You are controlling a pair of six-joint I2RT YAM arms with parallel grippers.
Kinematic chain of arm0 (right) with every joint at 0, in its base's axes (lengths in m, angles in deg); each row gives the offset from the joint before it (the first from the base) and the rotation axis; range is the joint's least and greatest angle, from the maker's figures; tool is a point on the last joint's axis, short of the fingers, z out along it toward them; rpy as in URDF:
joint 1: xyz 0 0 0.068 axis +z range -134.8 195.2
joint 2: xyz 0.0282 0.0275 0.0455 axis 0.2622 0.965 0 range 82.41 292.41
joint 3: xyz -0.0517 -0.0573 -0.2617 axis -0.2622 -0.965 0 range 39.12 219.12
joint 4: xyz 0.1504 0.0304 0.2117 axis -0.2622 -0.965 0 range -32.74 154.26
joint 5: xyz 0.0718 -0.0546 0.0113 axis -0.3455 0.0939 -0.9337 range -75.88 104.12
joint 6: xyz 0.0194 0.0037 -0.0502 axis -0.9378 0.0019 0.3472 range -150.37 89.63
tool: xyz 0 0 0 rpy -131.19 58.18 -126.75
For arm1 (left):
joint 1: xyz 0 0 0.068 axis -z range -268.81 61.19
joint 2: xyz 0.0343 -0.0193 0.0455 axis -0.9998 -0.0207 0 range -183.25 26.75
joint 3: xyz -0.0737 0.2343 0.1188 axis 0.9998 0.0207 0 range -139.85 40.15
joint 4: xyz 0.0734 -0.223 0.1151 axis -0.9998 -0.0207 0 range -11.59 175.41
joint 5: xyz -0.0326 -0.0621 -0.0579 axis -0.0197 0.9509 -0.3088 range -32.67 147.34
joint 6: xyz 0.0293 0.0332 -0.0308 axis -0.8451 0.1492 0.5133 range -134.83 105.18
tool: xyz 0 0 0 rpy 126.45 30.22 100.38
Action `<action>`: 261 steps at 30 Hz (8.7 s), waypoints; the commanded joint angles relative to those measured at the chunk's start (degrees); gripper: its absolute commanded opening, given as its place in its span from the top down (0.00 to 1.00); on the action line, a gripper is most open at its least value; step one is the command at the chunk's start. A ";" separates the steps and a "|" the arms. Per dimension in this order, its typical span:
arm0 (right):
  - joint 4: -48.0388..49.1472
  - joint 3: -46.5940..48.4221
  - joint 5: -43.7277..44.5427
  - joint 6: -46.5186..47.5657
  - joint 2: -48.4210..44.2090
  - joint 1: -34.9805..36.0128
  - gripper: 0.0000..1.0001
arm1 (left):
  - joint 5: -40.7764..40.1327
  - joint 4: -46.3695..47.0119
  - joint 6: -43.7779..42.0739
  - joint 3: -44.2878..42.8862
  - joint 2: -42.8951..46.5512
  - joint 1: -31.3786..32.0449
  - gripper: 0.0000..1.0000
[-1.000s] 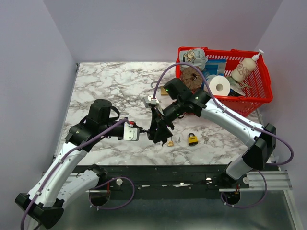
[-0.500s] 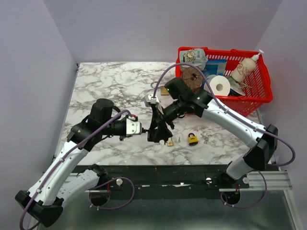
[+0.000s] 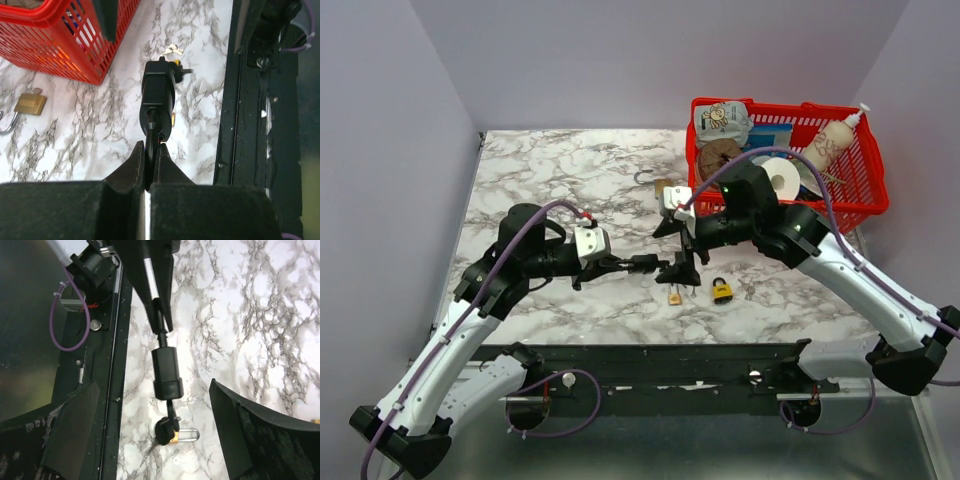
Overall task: Lock with the key
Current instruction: Pick up the lock from the center of the board, then lock the lock, then place the key at the center of the board.
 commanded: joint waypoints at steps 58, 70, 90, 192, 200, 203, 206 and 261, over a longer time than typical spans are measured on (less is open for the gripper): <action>15.73 -6.76 -12.34 -17.17 -4.56 -2.26 0.99 | 13.40 27.24 41.84 3.40 4.50 -7.03 0.44; 19.69 -6.94 -16.21 -23.59 -3.86 -4.02 0.99 | 19.74 53.35 61.20 14.66 8.03 -14.24 0.41; 21.18 -5.71 -18.76 -23.33 -2.63 -4.02 0.99 | 18.24 51.42 61.20 15.54 5.13 -11.79 0.52; 24.96 -12.03 -14.98 -27.54 0.27 -2.17 0.99 | 9.01 64.78 73.15 16.24 -3.93 -4.75 1.00; 21.80 -12.91 -15.60 -29.92 -0.69 -7.27 0.30 | 10.68 67.85 77.63 17.65 -2.87 -9.23 1.00; 19.95 -13.35 -15.95 -28.87 -1.40 -8.24 0.22 | 10.86 69.34 78.86 17.74 -3.13 -9.67 1.00; 17.93 -13.70 -15.34 -26.85 -2.54 -8.76 0.22 | 10.42 70.05 79.57 18.00 -3.31 -9.85 1.00; 29.98 -29.71 13.22 -51.27 10.96 -1.39 0.99 | 6.73 72.25 82.91 17.56 -8.67 -31.82 1.00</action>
